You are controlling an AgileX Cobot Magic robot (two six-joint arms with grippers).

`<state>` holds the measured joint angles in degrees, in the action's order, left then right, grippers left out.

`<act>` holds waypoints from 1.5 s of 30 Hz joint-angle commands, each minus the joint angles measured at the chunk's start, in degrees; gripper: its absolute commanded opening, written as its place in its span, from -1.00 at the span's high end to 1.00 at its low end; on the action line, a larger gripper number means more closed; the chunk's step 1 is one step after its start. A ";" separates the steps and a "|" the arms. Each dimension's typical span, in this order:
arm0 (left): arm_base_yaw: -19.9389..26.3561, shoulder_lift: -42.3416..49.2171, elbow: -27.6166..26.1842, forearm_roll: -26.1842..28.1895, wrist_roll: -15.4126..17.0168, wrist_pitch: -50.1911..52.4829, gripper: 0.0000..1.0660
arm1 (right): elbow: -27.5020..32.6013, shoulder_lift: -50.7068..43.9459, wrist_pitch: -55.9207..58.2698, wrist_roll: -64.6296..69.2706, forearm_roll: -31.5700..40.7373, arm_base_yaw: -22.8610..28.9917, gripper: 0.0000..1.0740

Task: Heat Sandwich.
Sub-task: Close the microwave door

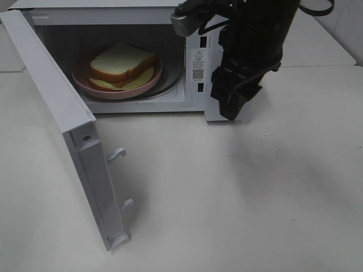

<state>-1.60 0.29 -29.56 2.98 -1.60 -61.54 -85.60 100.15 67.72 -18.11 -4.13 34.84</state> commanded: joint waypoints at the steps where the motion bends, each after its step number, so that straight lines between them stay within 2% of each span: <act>1: 0.23 1.32 0.11 0.00 0.23 0.23 -0.28 | 0.97 -1.03 3.44 9.85 -1.72 0.06 -0.14; 2: 0.23 1.32 0.11 0.00 0.23 0.23 -0.28 | 1.60 -2.18 3.44 15.18 -1.83 -0.11 -0.14; 5: 0.23 1.32 0.11 0.00 0.23 0.23 -0.28 | 2.29 -3.72 3.44 18.11 -1.83 -0.11 -0.14; 10: 0.23 1.32 0.11 0.00 0.23 0.23 -0.28 | 3.27 -7.62 3.38 18.11 -2.46 -2.18 -0.14; 12: 0.23 1.32 0.11 0.00 0.23 0.23 -0.28 | 3.27 -9.91 3.38 18.11 -2.23 -6.36 -0.14; 14: 0.23 1.32 0.11 0.00 0.23 0.23 -0.28 | 3.27 -10.49 3.38 18.11 -2.01 -7.62 -0.14; 15: 0.23 1.32 0.11 0.00 0.23 0.23 -0.28 | 3.72 -12.15 3.50 17.76 -1.83 -11.06 -0.14; 19: 0.23 1.32 0.11 0.00 0.23 0.23 -0.28 | 5.44 -14.67 3.50 16.96 -1.83 -15.76 -0.14; 20: 0.23 1.32 0.11 0.00 0.23 0.23 -0.28 | 7.22 -16.44 3.44 16.50 -1.83 -18.96 -0.14; 23: 0.23 1.32 0.11 0.00 0.23 0.23 -0.28 | 9.68 -18.68 3.44 16.21 -1.83 -22.46 -0.14; 24: 0.23 1.32 0.11 0.00 0.23 0.23 -0.28 | 12.61 -21.03 3.44 16.27 -1.78 -25.15 -0.14; 26: 0.23 1.32 0.11 0.00 0.23 0.23 -0.28 | 13.87 -22.35 3.44 16.33 -1.72 -26.18 -0.14; 28: 0.23 1.32 0.11 0.00 0.23 0.23 -0.28 | 18.56 -27.67 3.09 16.73 -0.80 -28.36 -0.14; 31: 0.23 1.32 0.11 0.00 0.23 0.23 -0.28 | 22.00 -31.34 1.89 17.42 -0.69 -28.48 -0.14; 32: 0.23 1.32 0.11 0.00 0.23 0.23 -0.28 | 25.32 -35.58 0.46 17.53 0.74 -28.48 -0.14; 34: 0.23 1.32 0.11 0.00 0.23 0.23 -0.28 | 28.30 -39.36 -0.69 17.53 2.29 -28.48 -0.14; 36: 0.23 1.32 0.11 0.00 0.23 0.23 -0.28 | 29.62 -41.37 -1.09 17.53 2.81 -28.48 -0.14; 38: 0.23 1.32 0.11 0.00 0.23 0.23 -0.28 | 34.21 -46.81 -3.09 17.59 4.13 -28.48 -0.14; 40: 0.23 1.32 0.11 0.00 0.23 0.23 -0.28 | 35.81 -48.70 -3.72 17.59 3.78 -28.48 -0.14; 41: 0.23 1.32 0.11 0.00 0.23 0.23 -0.28 | 39.02 -51.91 -4.76 17.59 3.67 -28.48 -0.14; 44: 0.23 1.32 0.11 0.00 0.23 0.23 -0.28 | 43.14 -57.07 -5.67 17.59 3.61 -28.48 -0.14; 45: 0.23 1.32 0.11 0.00 0.23 0.23 -0.28 | 43.14 -57.07 -5.67 17.59 3.61 -28.48 -0.14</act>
<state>-1.60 0.29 -29.56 2.98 -1.60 -61.54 -43.20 44.18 62.74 -0.46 -0.57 6.70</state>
